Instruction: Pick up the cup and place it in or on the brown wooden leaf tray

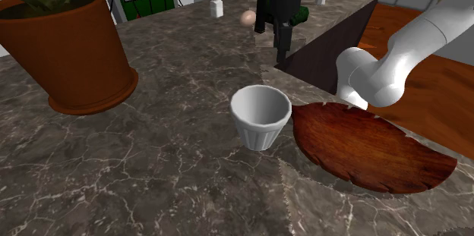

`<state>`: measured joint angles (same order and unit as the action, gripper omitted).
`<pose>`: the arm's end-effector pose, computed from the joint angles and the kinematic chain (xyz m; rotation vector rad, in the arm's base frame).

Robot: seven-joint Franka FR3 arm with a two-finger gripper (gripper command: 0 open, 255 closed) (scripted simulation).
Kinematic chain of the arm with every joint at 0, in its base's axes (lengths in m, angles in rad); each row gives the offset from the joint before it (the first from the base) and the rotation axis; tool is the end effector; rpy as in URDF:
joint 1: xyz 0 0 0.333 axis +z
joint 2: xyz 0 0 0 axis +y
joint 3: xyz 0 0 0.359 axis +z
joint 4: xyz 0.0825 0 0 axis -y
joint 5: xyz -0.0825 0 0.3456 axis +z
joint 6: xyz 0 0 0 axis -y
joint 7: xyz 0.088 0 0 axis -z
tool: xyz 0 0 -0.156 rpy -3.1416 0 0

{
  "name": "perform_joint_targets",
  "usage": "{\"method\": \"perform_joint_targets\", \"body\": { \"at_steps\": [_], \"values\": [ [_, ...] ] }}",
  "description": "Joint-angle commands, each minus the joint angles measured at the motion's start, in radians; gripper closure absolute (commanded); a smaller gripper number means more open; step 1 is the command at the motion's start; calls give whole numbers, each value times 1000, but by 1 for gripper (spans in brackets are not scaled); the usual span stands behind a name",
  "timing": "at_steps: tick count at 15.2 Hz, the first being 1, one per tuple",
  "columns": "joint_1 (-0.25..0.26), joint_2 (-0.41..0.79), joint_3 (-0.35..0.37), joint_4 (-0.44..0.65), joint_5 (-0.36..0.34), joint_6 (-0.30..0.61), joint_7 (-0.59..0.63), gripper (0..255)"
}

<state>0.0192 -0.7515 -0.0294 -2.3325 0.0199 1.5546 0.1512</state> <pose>0.2455 -0.0022 0.5723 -3.0943 0.2374 0.0458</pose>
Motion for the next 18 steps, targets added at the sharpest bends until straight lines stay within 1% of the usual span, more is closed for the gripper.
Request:
{"method": "perform_joint_targets", "body": {
  "at_steps": [1, 6, 10, 14, 18],
  "values": [
    [0, 0, 0, 0, 0, 0, 0, 0],
    [33, 79, 73, 88, 92, 13, 110, 0],
    [53, 154, 127, 175, 152, 26, 195, 0],
    [69, 238, 178, 278, 199, 38, 279, 0],
    [82, 331, 227, 397, 232, 48, 364, 0]
  ]
}}
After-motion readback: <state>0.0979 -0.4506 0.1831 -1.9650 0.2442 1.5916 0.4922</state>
